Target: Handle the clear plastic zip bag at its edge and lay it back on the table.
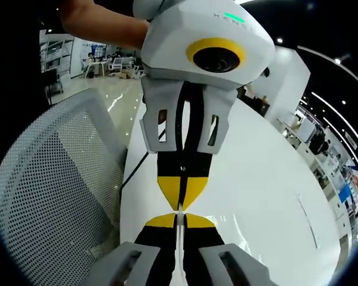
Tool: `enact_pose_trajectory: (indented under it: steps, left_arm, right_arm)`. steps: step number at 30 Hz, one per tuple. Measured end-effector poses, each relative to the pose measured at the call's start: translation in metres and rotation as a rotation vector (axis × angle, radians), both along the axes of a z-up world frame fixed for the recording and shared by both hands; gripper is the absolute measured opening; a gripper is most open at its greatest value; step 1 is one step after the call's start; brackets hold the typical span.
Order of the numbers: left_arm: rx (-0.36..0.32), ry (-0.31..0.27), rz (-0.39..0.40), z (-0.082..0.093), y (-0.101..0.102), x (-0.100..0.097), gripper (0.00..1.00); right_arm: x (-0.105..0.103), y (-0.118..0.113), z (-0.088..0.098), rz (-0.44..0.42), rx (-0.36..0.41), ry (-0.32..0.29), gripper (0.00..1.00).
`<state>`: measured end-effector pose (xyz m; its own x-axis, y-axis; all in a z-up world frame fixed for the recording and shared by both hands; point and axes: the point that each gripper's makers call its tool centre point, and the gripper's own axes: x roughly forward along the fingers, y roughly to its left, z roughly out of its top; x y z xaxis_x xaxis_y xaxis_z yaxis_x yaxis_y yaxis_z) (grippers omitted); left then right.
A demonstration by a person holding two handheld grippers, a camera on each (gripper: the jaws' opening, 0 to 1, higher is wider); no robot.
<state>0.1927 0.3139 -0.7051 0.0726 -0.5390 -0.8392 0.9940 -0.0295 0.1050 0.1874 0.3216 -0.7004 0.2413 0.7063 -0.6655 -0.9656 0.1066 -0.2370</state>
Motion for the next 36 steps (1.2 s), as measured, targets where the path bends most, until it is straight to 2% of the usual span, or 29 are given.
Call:
enact_pose_trajectory:
  steps: [36]
  left_arm:
    - [-0.001,0.001,0.003,-0.0003,0.0060,0.0016,0.00]
  right_arm:
    - [0.0000,-0.0009,0.0007,-0.009,0.000,0.008,0.00]
